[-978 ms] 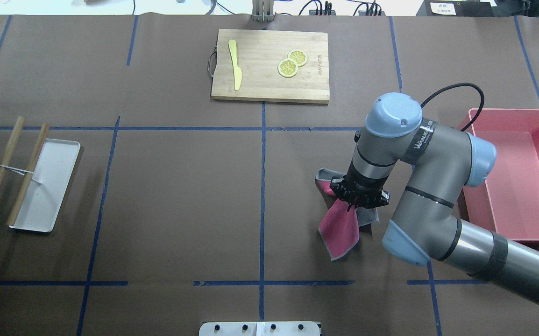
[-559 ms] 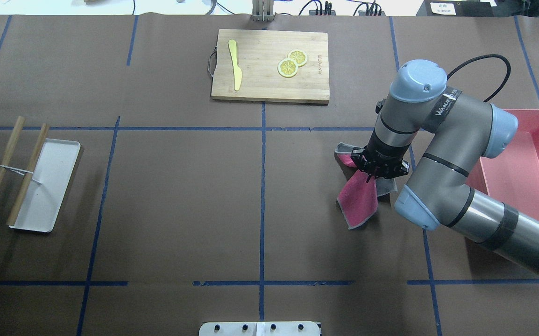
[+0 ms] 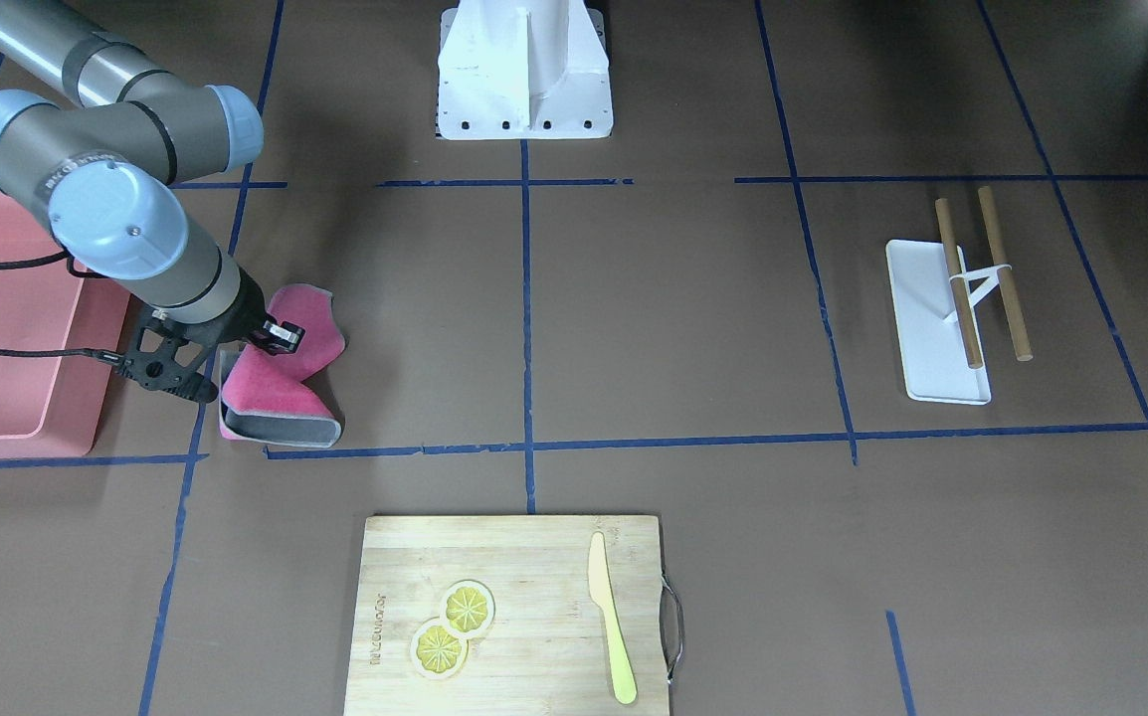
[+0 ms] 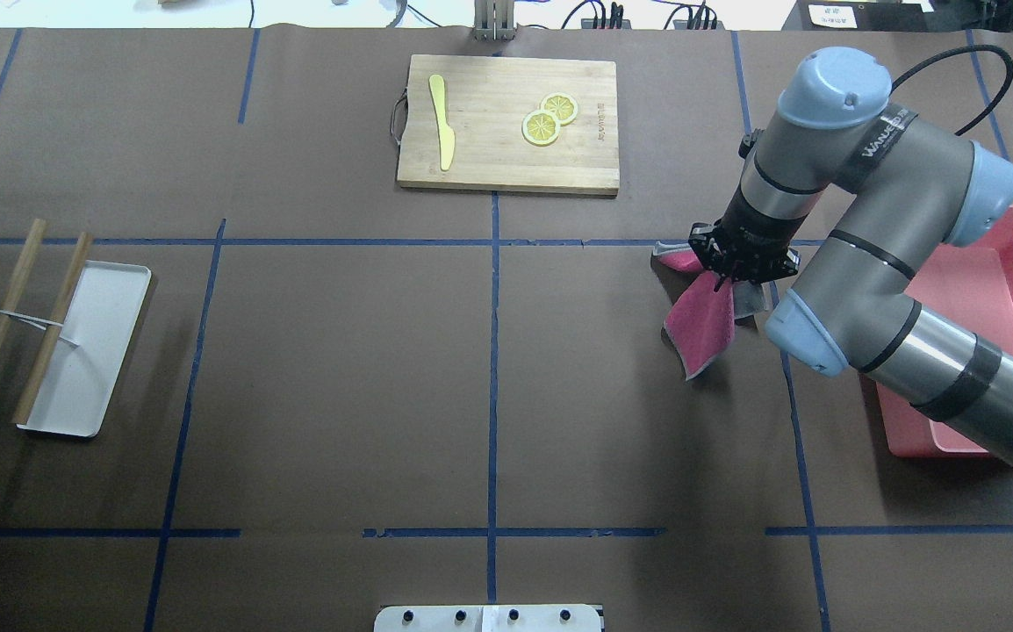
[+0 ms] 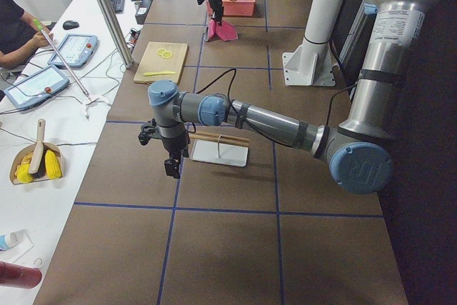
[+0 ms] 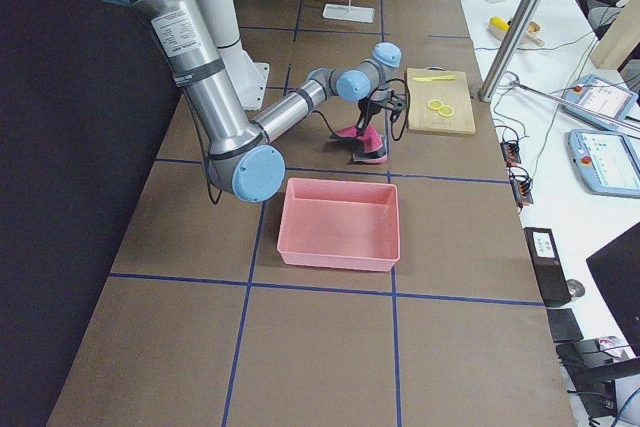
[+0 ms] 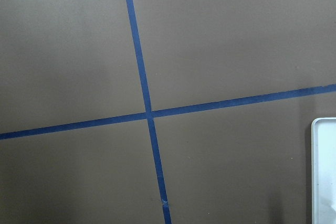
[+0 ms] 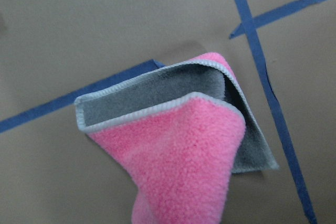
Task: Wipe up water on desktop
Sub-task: 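Rub the cloth back and forth on the table surface with the right gripper, then carry the cloth into the pink bin with the right gripper and release it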
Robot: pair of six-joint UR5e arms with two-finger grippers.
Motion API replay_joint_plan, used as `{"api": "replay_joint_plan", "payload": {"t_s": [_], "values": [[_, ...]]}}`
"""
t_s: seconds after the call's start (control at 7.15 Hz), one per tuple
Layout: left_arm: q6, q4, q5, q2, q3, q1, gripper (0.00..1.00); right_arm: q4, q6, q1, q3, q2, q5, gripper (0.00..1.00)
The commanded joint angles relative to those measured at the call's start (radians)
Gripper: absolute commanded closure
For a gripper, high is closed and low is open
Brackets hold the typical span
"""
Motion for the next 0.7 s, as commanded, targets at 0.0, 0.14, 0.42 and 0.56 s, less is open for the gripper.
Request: {"api": "replay_joint_plan", "payload": {"t_s": [0.0, 0.14, 0.42, 0.56], "values": [[0.001, 0.000, 0.000, 0.001, 0.000, 0.000, 0.00, -0.074, -0.003, 0.067, 0.093, 0.000, 0.009, 1.00], [-0.001, 0.000, 0.000, 0.001, 0.000, 0.000, 0.00, -0.236, -0.055, 0.072, 0.200, 0.001, 0.014, 1.00], [0.001, 0.000, 0.000, 0.003, 0.000, 0.000, 0.00, -0.587, -0.290, 0.168, 0.433, -0.003, 0.006, 1.00], [0.001, 0.000, 0.000, 0.001, 0.000, 0.000, 0.00, -0.640, -0.446, 0.260, 0.458, -0.020, 0.005, 1.00]]}}
